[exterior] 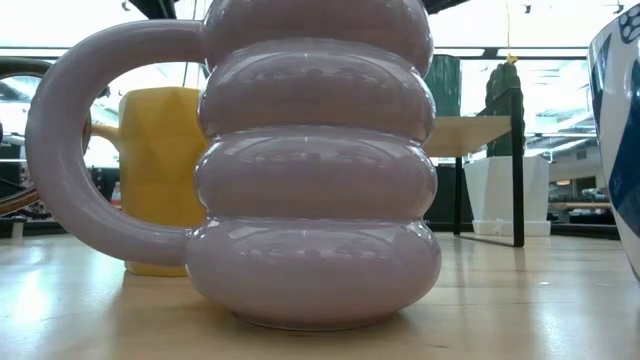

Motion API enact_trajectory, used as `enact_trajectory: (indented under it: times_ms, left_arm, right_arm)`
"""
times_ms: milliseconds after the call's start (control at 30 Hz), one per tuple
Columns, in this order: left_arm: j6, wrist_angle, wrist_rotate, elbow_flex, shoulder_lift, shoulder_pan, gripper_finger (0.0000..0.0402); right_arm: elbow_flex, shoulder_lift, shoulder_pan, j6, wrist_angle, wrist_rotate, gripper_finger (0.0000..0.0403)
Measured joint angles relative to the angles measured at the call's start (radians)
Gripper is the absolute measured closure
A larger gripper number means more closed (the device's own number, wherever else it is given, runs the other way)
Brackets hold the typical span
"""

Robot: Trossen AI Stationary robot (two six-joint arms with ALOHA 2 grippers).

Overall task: Place coffee mugs
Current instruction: Adjust the blue mug on the shelf

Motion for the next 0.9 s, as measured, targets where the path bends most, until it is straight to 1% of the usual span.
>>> enact_trajectory:
  times_ms: [67,133,233,433,500,600,800,900]
  left_arm:
    - [-0.005,0.005,0.000,-0.006,-0.017,0.000,0.0260]
    - [-0.008,0.024,0.004,-0.012,-0.034,0.000,0.0260]
    - [-0.009,0.036,0.008,-0.013,-0.044,0.000,0.0260]
    - [0.027,0.059,0.007,-0.015,-0.060,0.000,0.0260]
    - [0.043,0.075,0.007,-0.015,-0.065,0.000,0.0260]
    - [0.048,0.073,0.007,-0.014,-0.068,0.000,0.0260]
    - [0.052,0.074,0.003,-0.014,-0.068,0.001,0.0260]
    - [0.067,0.091,-0.007,-0.014,-0.068,0.009,0.0260]
  right_arm:
    - [0.042,0.012,-0.039,0.018,-0.070,-0.054,0.0142]
    - [0.090,0.035,-0.086,0.039,-0.128,-0.132,0.0145]
    - [0.156,0.091,-0.143,0.073,-0.239,-0.222,0.0146]
    - [0.324,0.233,-0.194,0.082,-0.450,-0.276,0.0146]
    - [0.385,0.279,-0.210,0.088,-0.534,-0.279,0.0146]
    - [0.462,0.329,-0.235,0.093,-0.638,-0.302,0.0146]
    - [0.490,0.397,-0.295,0.065,-0.748,-0.366,0.0151]
    - [0.491,0.417,-0.324,0.039,-0.763,-0.377,0.0161]
